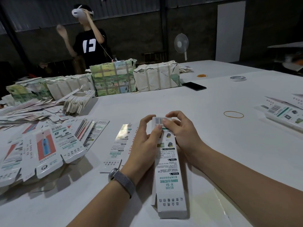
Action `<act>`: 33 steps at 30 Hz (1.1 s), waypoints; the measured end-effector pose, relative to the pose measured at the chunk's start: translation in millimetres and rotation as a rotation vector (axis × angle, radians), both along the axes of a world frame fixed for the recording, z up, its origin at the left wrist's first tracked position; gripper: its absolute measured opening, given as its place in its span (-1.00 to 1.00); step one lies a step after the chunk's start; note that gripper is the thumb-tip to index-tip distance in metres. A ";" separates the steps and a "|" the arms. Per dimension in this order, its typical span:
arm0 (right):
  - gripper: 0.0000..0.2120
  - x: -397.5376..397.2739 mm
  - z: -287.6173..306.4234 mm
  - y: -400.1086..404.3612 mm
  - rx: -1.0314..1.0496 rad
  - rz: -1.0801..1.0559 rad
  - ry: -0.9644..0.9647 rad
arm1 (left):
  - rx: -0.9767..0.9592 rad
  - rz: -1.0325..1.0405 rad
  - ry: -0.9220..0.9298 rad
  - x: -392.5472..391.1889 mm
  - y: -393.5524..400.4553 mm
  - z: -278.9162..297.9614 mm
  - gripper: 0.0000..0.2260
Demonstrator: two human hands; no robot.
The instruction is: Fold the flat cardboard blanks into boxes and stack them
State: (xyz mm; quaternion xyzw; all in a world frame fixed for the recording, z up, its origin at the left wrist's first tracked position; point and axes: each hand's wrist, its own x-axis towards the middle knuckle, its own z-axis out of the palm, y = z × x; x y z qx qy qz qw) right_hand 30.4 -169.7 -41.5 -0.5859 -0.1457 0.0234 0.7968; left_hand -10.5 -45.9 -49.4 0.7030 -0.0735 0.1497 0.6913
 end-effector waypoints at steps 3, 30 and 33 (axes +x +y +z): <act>-0.90 -2.7 -1.3 2.0 0.016 0.002 -0.003 | -0.004 -0.016 -0.006 -0.7 1.7 1.1 -0.78; -0.52 -6.6 32.4 -21.1 -1.003 -0.150 -0.805 | -0.075 0.175 -0.083 7.6 22.0 5.8 -0.64; -0.52 -6.5 39.2 -31.6 -0.960 -0.207 -0.710 | -0.066 0.113 -0.037 7.7 20.5 4.0 -0.64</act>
